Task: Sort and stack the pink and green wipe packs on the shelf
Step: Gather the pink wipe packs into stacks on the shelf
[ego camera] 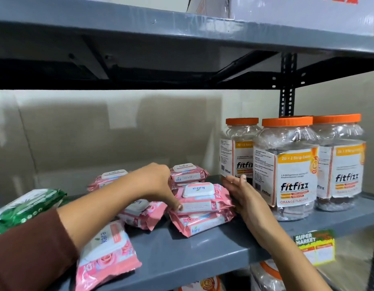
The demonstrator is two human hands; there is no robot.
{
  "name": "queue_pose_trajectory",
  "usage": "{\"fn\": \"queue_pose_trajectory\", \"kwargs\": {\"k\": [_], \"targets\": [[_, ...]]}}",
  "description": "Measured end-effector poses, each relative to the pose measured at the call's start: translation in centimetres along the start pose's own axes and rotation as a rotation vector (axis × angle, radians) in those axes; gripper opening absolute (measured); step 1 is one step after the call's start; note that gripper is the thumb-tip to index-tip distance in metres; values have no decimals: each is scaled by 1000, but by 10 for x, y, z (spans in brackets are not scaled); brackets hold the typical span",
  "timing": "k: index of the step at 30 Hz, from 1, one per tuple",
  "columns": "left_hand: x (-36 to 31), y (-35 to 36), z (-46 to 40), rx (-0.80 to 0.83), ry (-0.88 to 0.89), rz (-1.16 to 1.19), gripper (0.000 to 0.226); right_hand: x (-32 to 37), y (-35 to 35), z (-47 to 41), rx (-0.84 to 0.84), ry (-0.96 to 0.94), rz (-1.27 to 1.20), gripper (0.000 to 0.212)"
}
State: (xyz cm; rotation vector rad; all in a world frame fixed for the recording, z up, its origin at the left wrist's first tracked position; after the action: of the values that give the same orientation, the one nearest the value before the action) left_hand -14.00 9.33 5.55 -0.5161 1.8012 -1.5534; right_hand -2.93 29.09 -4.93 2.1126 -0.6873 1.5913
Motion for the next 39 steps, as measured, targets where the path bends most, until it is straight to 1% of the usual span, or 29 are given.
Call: {"fn": "queue_pose_trajectory", "kwargs": {"k": [2, 3, 4, 5, 6, 7, 8, 9, 11, 13, 14, 15, 16, 17, 18, 19, 20, 21, 22, 23, 25, 28, 31, 33, 39], "targets": [[-3, -1, 1, -32, -51, 95, 34, 1, 1, 2, 6, -43, -28, 66], [-3, -2, -1, -65, -55, 108, 26, 2, 0, 4, 7, -76, -67, 69], [-3, -2, -5, -87, -49, 117, 23, 1, -2, 5, 11, -106, -89, 75], [-4, -1, -8, -85, -42, 153, 24, 3, -3, 7, 31, -131, -96, 81], [-4, 3, -11, -40, -42, 236, 28, 4, -4, 10, 65, -155, -83, 84], [-3, 7, -14, 14, -53, 349, 32, 6, -2, 14, 121, -188, -60, 78], [-2, 10, -15, 49, -56, 431, 36, 8, 1, 18, 177, -217, -31, 67], [-2, 11, -15, 70, -43, 462, 39, 10, 2, 21, 217, -231, -24, 58], [-3, 16, -16, 82, -6, 435, 49, 14, 0, 24, 208, -240, -99, 55], [-4, 23, -16, 118, 35, 364, 59, 13, -6, 21, 101, -252, -180, 55], [-5, 26, -15, 158, 49, 358, 61, 12, -10, 20, 28, -272, -141, 48], [-5, 28, -15, 202, 66, 377, 58, 10, -13, 19, -36, -299, -76, 36], [-5, 29, -16, 242, 99, 398, 51, 11, -13, 20, -70, -330, -3, 24], [-5, 28, -16, 274, 147, 408, 42, 12, -11, 22, -74, -375, 87, 21], [-6, 26, -15, 298, 198, 407, 37, 15, -8, 25, -61, -432, 198, 25], [-6, 24, -15, 302, 235, 403, 40, 16, -4, 27, -32, -477, 316, 28], [-5, 23, -15, 286, 253, 404, 49, 15, 0, 29, 6, -494, 409, 30], [-5, 23, -14, 263, 255, 413, 55, 15, 4, 30, 44, -502, 476, 32], [-5, 24, -13, 244, 259, 431, 57, 14, 6, 31, 58, -506, 528, 32], [-6, 26, -12, 234, 271, 456, 53, 14, 7, 31, 58, -505, 563, 33], [-6, 32, -11, 239, 300, 525, 41, 14, 9, 33, 42, -486, 615, 34], [-7, 38, -8, 279, 298, 581, 42, 15, 11, 32, 10, -464, 653, 29], [-5, 44, -12, 316, 182, 691, 38, 16, 11, 31, -43, -466, 706, 20], [-7, 45, -15, 328, 156, 747, 38, 16, 8, 31, -73, -470, 714, 15], [-11, 42, -17, 363, 164, 815, 41, 13, 8, 31, -112, -498, 742, 19]]}}
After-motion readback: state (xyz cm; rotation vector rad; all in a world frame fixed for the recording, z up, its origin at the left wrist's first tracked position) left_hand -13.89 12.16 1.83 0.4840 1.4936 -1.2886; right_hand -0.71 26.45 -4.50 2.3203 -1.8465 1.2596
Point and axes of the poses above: each hand's wrist, its own z-axis away from the middle knuckle, its own y-axis out of the palm, x = y × z, the point moved 4 cm from there along -z, towards the middle knuckle, and after that the axes turned 10 degrees about z, right-handed, at the moved point
